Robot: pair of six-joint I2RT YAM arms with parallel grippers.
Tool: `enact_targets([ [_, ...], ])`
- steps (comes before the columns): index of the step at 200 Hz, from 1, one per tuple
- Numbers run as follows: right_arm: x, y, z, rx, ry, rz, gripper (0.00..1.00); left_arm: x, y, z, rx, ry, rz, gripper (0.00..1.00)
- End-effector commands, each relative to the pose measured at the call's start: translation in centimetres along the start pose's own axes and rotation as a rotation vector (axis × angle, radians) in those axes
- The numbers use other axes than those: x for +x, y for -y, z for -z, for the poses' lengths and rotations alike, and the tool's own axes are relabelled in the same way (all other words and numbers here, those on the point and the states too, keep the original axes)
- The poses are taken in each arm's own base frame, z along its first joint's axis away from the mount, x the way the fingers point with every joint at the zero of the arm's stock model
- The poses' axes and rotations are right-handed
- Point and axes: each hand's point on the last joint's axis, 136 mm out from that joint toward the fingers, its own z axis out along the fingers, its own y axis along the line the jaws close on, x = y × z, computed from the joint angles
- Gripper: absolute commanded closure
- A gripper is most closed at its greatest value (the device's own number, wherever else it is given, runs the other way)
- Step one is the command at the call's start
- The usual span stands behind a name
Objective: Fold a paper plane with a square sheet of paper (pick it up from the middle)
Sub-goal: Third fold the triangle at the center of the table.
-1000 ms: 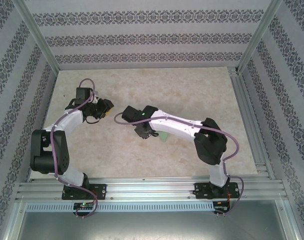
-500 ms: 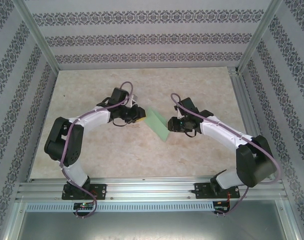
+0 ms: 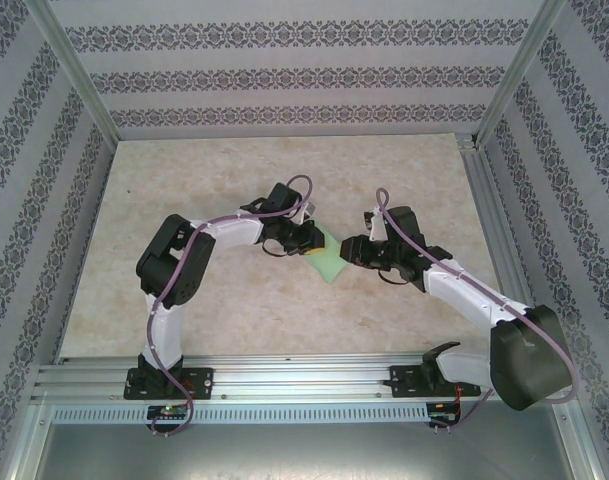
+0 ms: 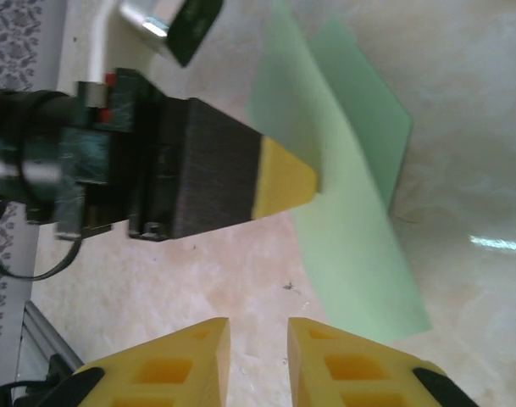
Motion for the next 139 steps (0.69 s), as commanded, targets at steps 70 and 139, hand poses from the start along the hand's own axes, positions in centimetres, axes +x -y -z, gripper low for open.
enact_targets([
  [70,2.1,-1.1,-7.5,-0.141,-0.169,-0.081,0.88,0.3,-2.5,-1.0,-0.1,-0.016,-0.013,0.83],
  [139,3.4,1.4,-10.5,-0.089,-0.241,-0.142,0.89,0.5,-2.6,-1.0,-0.104,-0.026,-0.022,0.83],
])
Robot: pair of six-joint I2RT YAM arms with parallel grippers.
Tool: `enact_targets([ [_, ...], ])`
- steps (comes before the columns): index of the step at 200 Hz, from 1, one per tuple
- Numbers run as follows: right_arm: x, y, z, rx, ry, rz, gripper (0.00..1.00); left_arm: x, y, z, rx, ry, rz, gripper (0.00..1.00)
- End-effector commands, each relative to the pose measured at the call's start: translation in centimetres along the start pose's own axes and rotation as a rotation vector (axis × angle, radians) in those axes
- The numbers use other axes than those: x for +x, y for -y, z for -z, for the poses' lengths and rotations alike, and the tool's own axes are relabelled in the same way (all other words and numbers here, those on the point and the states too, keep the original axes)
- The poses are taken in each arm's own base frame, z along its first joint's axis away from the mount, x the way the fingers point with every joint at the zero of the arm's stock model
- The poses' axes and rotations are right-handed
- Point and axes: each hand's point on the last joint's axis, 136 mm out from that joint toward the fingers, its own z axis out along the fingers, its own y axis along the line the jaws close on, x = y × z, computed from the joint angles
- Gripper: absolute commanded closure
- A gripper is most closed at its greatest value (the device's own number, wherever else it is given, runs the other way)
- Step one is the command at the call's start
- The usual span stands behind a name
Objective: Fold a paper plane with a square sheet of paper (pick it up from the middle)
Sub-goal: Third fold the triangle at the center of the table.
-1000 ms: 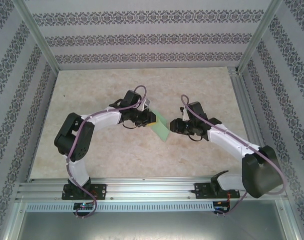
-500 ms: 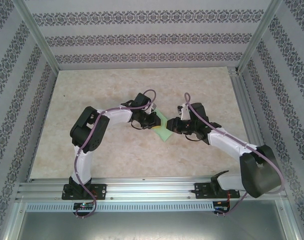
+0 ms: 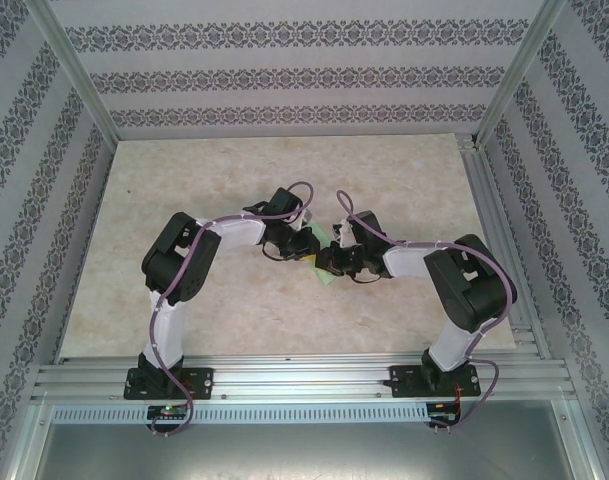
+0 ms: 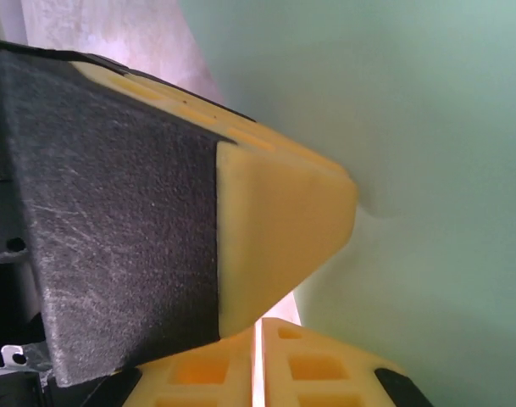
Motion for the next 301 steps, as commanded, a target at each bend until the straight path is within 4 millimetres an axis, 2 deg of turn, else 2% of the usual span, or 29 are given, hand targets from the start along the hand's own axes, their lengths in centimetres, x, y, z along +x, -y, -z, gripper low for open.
enact_targets([
  [1,-0.6,-0.5,-0.5,-0.005,0.0,0.019,0.89,0.1,0.4,-0.1,-0.007,-0.009,-0.03,0.83],
  [39,1.8,1.9,-1.0,0.078,-0.074,0.004,0.87,-0.2,0.4,-0.1,-0.009,-0.003,-0.028,0.83],
  [54,2.5,2.0,-1.3,0.087,-0.104,0.01,0.87,-0.2,0.4,-0.1,-0.01,-0.004,-0.026,0.83],
  [98,2.8,2.7,-0.9,0.173,-0.136,0.023,0.86,-0.2,0.3,0.0,-0.017,-0.003,-0.026,0.83],
  [135,1.9,0.2,0.0,0.127,-0.104,0.062,0.84,-0.2,0.3,0.6,-0.024,0.003,-0.036,0.83],
  [147,1.2,-0.6,1.0,0.125,-0.067,0.074,0.83,-0.2,0.3,0.7,-0.024,0.005,-0.038,0.83],
  [161,0.4,-1.1,2.5,0.145,-0.013,0.087,0.78,-0.3,0.5,0.9,-0.018,0.005,-0.043,0.83],
  [172,-0.1,-0.4,4.0,0.211,0.024,0.095,0.74,-0.3,0.8,1.0,-0.009,0.008,-0.051,0.83],
  [190,-0.6,2.4,6.5,0.37,0.083,0.083,0.67,-0.4,1.7,1.4,0.018,0.011,-0.067,0.82],
  [214,-0.3,5.1,8.1,0.439,0.1,0.033,0.62,-0.6,2.9,2.2,0.041,0.021,-0.084,0.82],
  [258,0.3,7.4,8.5,0.504,0.083,-0.007,0.57,-0.4,4.0,3.1,0.074,0.019,-0.095,0.79],
  [276,-0.1,6.3,7.5,0.35,0.107,-0.039,0.55,-0.1,4.3,3.5,0.074,0.023,-0.085,0.74],
  [301,-0.2,6.9,6.8,0.318,0.102,-0.081,0.53,0.1,3.9,3.8,0.043,0.028,-0.075,0.67],
])
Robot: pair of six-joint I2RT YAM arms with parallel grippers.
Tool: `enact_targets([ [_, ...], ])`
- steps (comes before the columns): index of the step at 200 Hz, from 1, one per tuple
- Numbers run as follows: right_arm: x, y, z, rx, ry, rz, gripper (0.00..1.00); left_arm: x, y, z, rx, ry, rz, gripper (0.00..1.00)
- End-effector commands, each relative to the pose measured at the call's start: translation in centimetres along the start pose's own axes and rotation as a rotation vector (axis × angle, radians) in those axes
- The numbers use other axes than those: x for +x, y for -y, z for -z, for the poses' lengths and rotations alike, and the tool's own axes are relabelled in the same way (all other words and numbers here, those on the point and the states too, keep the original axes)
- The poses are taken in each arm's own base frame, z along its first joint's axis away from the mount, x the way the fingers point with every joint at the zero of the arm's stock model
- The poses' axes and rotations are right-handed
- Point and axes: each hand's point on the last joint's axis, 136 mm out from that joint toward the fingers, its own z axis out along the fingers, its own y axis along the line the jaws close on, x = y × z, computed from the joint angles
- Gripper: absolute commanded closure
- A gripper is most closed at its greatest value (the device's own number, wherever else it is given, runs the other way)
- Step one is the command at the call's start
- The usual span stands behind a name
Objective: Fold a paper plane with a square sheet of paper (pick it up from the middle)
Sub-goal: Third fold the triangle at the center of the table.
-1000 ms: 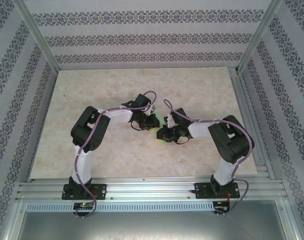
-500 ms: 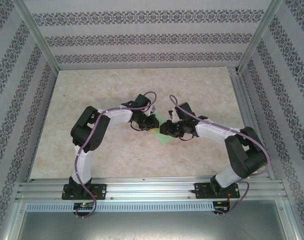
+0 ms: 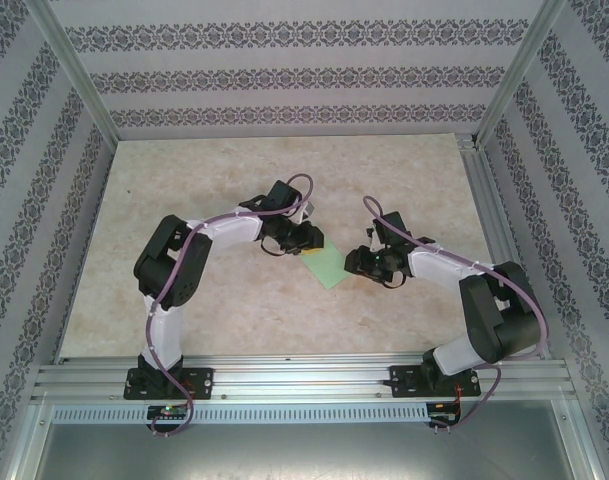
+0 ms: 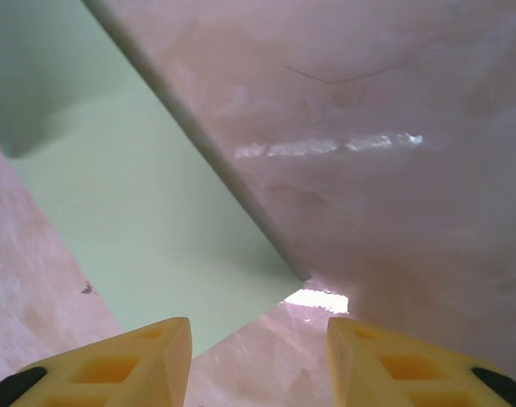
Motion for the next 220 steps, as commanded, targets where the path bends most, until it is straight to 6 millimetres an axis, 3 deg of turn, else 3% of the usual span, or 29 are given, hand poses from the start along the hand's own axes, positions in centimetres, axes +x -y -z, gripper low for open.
enact_targets([
  [1,-0.5,-0.7,-0.8,-0.079,0.007,-0.028,0.53,0.1,1.2,1.5,-0.001,0.012,-0.018,0.67],
  [28,-0.8,-0.9,-1.3,-0.12,0.021,-0.05,0.52,0.8,0.7,0.9,-0.044,-0.002,-0.007,0.67],
  [60,-0.9,-1.6,-1.8,-0.173,0.015,-0.068,0.52,1.3,-1.5,-0.5,-0.12,-0.015,0.032,0.8],
  [119,-1.7,-1.6,0.0,-0.1,0.059,-0.015,0.53,1.7,-5.0,-1.9,-0.225,-0.031,0.062,0.86],
  [182,-3.0,-1.7,-0.8,-0.057,0.028,0.039,0.52,1.9,-5.4,-1.9,-0.238,-0.034,0.052,0.87],
  [220,-2.7,-1.9,-1.2,-0.078,0.023,0.023,0.52,1.6,-4.9,-1.8,-0.222,-0.028,0.047,0.87],
])
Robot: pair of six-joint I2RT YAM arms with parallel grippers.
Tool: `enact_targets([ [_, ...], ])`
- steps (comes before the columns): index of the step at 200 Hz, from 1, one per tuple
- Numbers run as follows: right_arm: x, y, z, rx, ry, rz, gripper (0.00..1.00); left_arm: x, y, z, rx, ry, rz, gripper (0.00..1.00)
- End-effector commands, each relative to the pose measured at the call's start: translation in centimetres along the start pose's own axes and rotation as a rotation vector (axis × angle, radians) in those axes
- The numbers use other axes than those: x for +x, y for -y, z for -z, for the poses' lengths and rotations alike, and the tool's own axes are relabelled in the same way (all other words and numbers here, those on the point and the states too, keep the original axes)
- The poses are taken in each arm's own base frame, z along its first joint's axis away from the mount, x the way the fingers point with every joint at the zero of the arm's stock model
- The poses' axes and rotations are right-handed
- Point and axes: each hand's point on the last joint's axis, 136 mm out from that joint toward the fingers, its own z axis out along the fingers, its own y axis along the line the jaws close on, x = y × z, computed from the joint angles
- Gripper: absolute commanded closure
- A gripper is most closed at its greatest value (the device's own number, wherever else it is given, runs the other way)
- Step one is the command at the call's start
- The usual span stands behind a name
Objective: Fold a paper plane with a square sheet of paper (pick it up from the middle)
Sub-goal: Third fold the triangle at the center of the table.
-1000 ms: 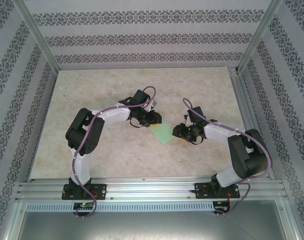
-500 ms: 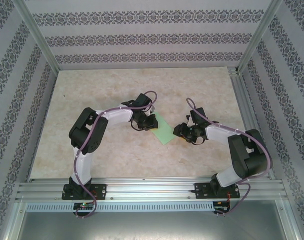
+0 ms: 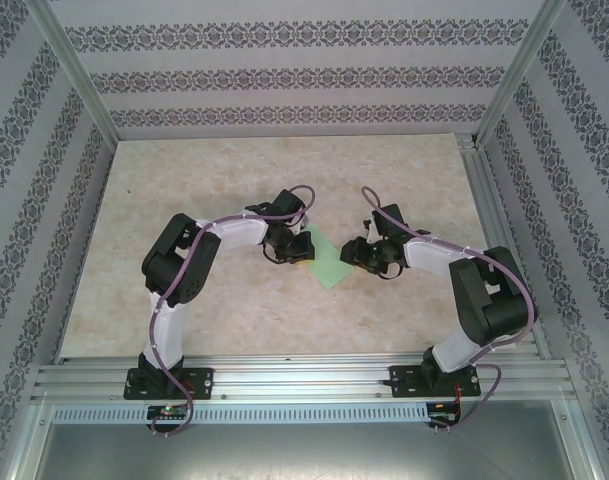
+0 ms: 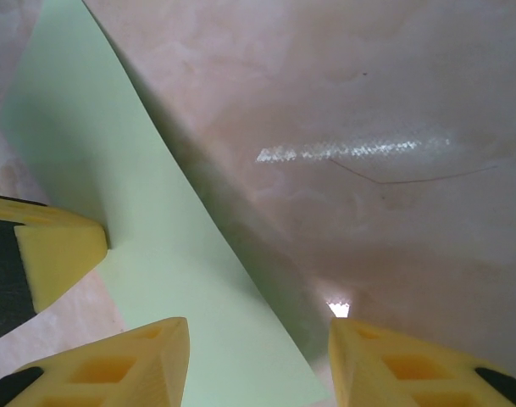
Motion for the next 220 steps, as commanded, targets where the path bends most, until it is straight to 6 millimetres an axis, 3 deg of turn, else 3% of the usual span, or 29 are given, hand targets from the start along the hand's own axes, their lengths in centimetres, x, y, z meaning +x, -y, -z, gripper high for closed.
enact_targets([
  [1,-0.3,-0.6,-0.1,-0.02,0.015,0.025,0.52,0.2,-0.2,-0.1,-0.03,-0.003,-0.018,0.87],
  [48,0.4,-3.3,0.8,-0.142,0.018,0.051,0.54,0.1,0.6,0.2,-0.002,-0.003,-0.024,0.87],
  [94,0.8,-4.3,2.3,-0.197,0.058,0.058,0.54,-0.5,2.1,0.7,0.054,0.013,-0.017,0.84],
  [169,0.9,-6.0,1.7,-0.325,0.071,0.039,0.53,-1.3,4.3,0.9,0.16,0.022,0.02,0.69],
  [220,1.1,-6.0,0.6,-0.366,0.052,0.016,0.52,-1.3,5.1,0.8,0.26,0.013,0.071,0.54],
])
